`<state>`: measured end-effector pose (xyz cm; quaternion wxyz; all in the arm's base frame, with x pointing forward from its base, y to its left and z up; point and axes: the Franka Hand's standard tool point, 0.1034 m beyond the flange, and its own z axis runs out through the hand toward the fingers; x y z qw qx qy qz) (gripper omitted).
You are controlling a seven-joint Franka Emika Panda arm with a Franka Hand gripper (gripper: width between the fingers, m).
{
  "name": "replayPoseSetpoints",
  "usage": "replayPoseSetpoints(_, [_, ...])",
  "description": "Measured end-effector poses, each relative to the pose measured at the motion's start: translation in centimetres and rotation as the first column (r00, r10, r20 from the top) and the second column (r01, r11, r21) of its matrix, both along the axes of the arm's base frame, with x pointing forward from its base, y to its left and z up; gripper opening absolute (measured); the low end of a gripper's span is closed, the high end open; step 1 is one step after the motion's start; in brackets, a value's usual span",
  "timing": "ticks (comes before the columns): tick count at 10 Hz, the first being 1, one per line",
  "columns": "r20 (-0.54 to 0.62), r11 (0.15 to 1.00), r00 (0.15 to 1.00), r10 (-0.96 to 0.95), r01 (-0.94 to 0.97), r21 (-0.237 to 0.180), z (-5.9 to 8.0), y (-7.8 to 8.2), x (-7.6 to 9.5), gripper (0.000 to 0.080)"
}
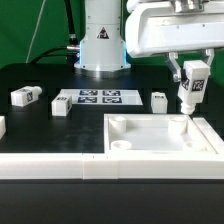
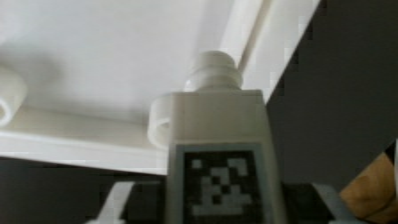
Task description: Assemble one leg
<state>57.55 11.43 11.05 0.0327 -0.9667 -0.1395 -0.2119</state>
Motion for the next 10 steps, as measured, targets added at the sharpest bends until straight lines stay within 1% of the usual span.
replayPoseSetpoints(2, [-0.004, 1.000, 1.000, -0.001, 0.001, 0.003, -0.1, 0.3, -0.2, 0.0291])
replayPoseSetpoints(4, [-0.006, 1.000, 1.000, -0.002, 0.002, 0.003, -0.2, 0.3, -0.2, 0.0291])
replayPoseSetpoints(5, [-0.009, 1.000, 1.000, -0.001, 0.001, 0.003, -0.3, 0.3, 0.1, 0.0291])
replayPoseSetpoints(6, [-0.008, 1.000, 1.000, 0.001, -0.001, 0.007, -0.4, 0.6, 1.5, 0.0291])
replayPoseSetpoints(7, [0.000, 1.000, 1.000, 0.014, -0.014, 0.007, -0.4, 0.8, 3.4, 0.0291])
replayPoseSetpoints(8, [0.005, 1.000, 1.000, 0.025, -0.025, 0.003, -0.4, 0.5, 4.9, 0.0291])
replayPoseSetpoints(9, [0.013, 1.000, 1.000, 0.020, -0.020, 0.003, -0.3, 0.1, 5.6, 0.0291])
replayPoseSetpoints(10, [0.013, 1.000, 1.000, 0.019, -0.019, 0.002, -0.6, -0.1, 5.8, 0.0291])
